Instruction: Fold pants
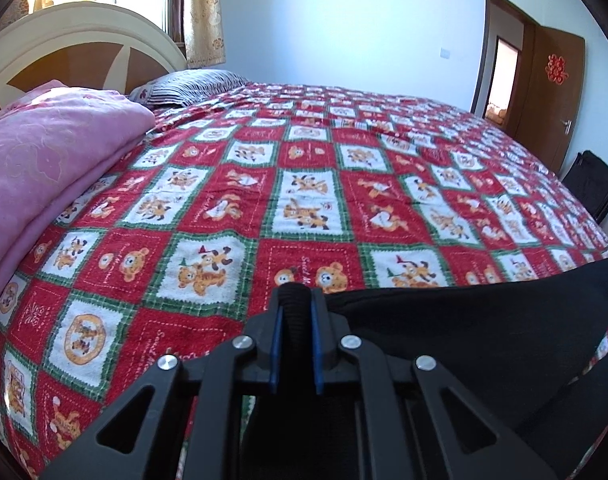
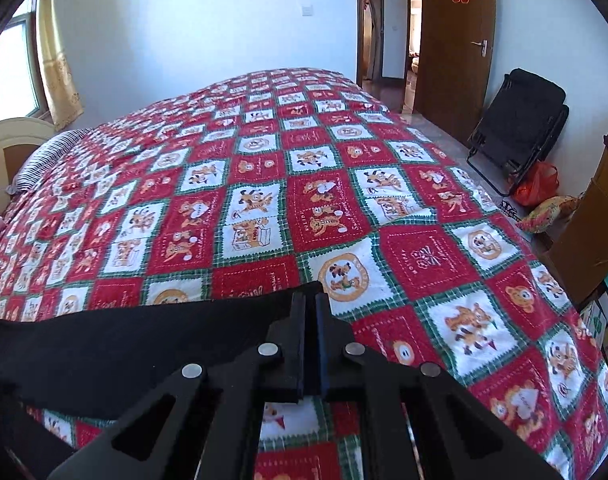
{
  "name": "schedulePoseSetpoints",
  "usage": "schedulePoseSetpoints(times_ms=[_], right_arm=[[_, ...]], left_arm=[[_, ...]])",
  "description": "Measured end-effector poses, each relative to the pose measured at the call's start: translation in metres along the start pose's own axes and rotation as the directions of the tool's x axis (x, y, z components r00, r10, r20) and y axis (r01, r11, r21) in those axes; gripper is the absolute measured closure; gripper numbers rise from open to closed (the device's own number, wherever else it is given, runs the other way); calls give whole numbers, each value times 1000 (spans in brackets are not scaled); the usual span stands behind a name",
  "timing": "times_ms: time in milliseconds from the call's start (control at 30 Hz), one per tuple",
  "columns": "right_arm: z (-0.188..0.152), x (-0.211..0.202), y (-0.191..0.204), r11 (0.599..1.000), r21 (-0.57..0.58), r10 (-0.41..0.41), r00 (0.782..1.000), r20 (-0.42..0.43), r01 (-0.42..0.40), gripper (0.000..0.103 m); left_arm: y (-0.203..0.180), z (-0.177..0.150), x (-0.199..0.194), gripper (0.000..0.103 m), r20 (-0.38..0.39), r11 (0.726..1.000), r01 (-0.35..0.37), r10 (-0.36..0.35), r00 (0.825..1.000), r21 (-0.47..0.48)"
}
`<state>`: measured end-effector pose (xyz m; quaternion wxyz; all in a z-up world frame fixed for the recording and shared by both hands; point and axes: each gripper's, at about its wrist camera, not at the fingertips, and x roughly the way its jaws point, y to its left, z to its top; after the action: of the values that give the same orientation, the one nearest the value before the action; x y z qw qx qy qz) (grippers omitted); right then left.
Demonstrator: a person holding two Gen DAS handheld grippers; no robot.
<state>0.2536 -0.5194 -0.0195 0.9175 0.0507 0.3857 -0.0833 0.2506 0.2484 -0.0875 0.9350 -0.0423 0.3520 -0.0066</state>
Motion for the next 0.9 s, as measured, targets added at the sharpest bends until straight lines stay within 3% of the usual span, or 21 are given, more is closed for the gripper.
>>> schedulePoseSetpoints(times_ms=[500, 900], right_arm=[[-66, -75, -35, 997, 43, 53, 993, 105, -57, 101], [-149, -108, -58, 996, 83, 27, 997, 74, -34, 101]], left_arm=[[19, -49, -57, 90, 90, 995, 77, -70, 993, -70], [29, -114, -76, 90, 92, 988, 123, -114, 989, -96]])
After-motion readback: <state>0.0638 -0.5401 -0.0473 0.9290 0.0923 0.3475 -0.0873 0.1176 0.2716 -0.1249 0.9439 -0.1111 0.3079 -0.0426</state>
